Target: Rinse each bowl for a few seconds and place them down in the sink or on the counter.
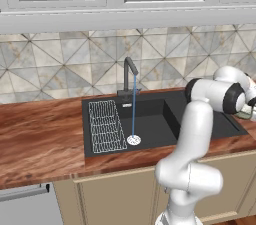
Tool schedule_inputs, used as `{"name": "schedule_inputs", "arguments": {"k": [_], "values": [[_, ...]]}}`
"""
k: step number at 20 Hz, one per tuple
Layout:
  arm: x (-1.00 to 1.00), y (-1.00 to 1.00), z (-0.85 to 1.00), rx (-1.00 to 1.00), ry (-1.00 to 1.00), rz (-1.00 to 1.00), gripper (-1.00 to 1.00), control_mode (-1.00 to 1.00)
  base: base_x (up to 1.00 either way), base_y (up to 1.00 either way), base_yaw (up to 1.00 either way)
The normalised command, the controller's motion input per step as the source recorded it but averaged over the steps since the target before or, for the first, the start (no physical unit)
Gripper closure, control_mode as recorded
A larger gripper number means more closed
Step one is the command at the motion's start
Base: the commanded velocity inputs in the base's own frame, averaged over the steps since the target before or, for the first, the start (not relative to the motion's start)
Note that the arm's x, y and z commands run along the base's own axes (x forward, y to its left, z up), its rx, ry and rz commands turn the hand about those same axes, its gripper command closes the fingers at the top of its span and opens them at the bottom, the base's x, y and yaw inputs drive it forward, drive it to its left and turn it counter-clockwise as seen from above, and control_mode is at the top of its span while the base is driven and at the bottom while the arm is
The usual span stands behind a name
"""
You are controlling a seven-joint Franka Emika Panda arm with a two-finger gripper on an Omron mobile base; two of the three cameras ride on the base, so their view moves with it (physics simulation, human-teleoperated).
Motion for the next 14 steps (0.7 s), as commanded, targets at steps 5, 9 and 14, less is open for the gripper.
{"name": "schedule_inputs", "arguments": {"k": [5, 9, 14], "values": [[-0.07, 0.15, 0.23, -0.01, -0.02, 0.0, -1.0, -1.0, 0.0, 0.0, 0.0], [0.0, 0.15, 0.33, -0.02, -0.01, 0.0, -1.0, -1.0, 0.0, 0.0, 0.0], [-0.05, 0.1, 0.46, -0.02, -0.02, 0.0, -1.0, -1.0, 0.0, 0.0, 0.0]]}}
